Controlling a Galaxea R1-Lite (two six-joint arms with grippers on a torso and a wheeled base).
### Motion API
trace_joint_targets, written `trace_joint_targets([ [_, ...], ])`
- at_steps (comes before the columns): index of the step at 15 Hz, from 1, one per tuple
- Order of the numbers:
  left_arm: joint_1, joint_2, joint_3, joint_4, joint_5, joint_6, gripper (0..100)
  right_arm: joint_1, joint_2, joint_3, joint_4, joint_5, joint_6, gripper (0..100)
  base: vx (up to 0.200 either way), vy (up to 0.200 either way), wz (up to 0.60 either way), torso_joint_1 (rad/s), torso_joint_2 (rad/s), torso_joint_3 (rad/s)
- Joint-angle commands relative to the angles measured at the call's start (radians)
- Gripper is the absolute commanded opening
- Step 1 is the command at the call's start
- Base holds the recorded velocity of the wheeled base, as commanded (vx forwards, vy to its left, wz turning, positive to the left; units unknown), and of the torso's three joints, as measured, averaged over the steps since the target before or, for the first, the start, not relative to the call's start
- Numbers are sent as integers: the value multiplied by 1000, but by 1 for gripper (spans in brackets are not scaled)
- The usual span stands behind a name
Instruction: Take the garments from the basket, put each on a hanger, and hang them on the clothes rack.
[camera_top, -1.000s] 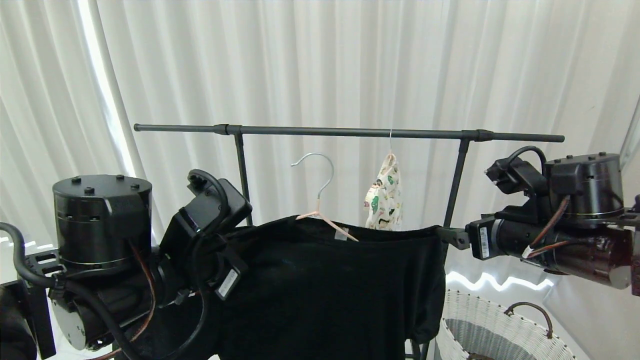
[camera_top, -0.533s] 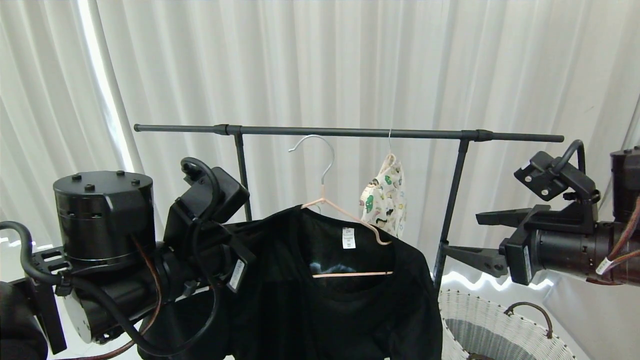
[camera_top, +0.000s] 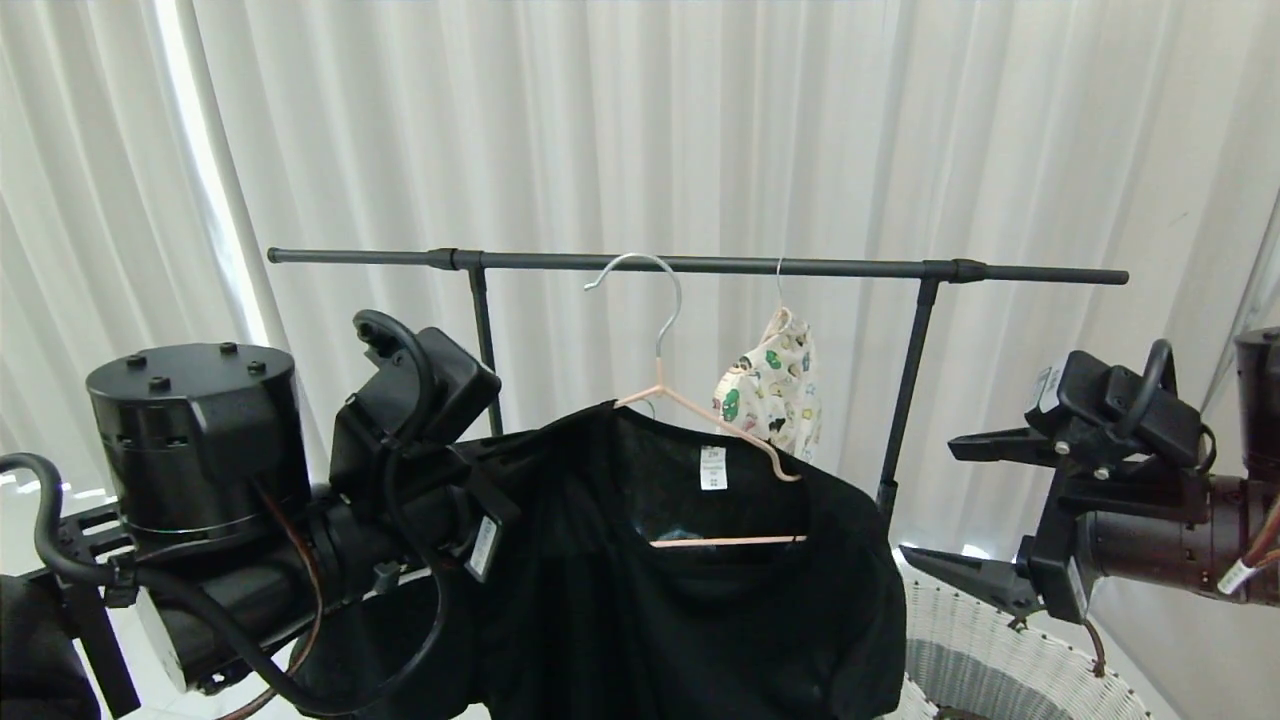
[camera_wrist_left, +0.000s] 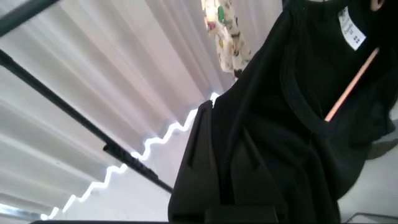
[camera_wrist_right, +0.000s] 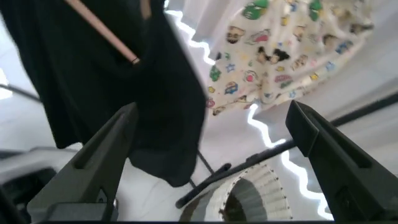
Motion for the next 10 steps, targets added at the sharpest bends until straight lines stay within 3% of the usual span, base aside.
trace_joint_targets([
  [1,-35,16,26,-31,0,1,0,62,4,-11,-1,20,-8,100,0,0,0,0,0,0],
  [4,-117,27,88,-103,-1,2,0,141,30,-73,15,20,-11,100,0,0,0,0,0,0],
  [8,-190,31,152,-238,-1,25,0,242,57,-143,122,55,-22,100,0,0,0,0,0,0],
  [10,-191,31,195,-310,-5,125,0,253,61,-145,176,69,-22,100,0,0,0,0,0,0],
])
